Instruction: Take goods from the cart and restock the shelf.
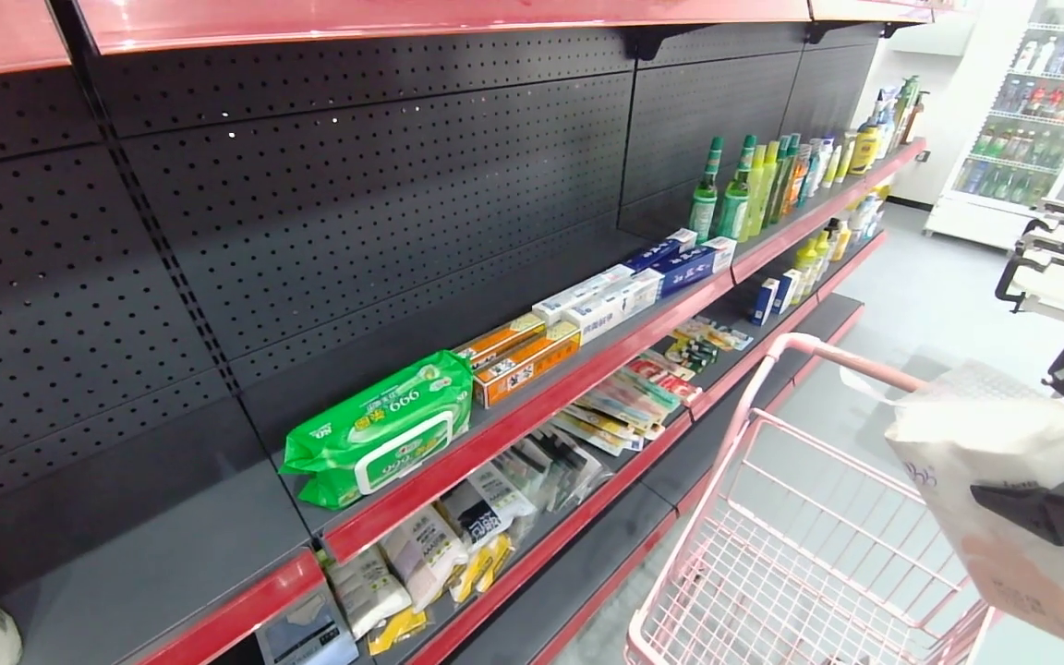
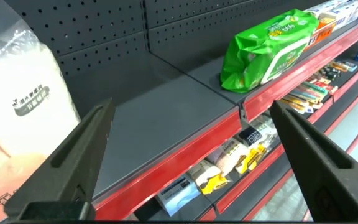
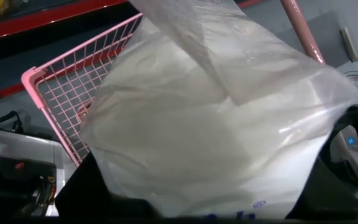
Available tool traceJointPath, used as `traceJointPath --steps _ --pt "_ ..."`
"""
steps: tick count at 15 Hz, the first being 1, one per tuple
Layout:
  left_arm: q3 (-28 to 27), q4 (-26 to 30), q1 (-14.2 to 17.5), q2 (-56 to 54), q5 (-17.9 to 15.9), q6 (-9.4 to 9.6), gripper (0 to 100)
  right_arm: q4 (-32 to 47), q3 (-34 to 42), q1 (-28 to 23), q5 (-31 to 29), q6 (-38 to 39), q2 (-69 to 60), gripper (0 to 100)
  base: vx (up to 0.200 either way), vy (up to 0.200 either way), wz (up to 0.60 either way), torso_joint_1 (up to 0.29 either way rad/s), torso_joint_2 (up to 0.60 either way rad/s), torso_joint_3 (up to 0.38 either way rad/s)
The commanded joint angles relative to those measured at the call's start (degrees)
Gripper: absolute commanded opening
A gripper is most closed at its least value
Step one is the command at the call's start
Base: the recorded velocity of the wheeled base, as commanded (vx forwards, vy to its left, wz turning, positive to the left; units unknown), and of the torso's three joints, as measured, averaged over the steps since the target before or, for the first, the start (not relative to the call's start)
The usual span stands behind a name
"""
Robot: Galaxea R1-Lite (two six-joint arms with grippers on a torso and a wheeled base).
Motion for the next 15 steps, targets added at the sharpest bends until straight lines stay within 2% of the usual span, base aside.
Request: traceJointPath --steps 1,8,15 --pt "0.0 -0.02 0.0 0.05 0.04 -0.01 100 0.02 0.02 0.03 0.0 0.01 0.16 0 0.0 0.0 0.0 0.1 -0.21 -0.105" --pt "0.0 -0.02 0.0 0.05 0.04 -0.01 100 -0.25 0.55 0.12 -0.17 0.01 -0.19 0 0.0 0.0 0.0 0.04 -0.08 -0.041" --pt "0.0 -0.02 0.0 0.05 0.04 -0.01 100 -0.25 0.46 0.21 -0.17 -0.07 0.25 0 0.0 0.0 0.6 0.006 0.0 0.0"
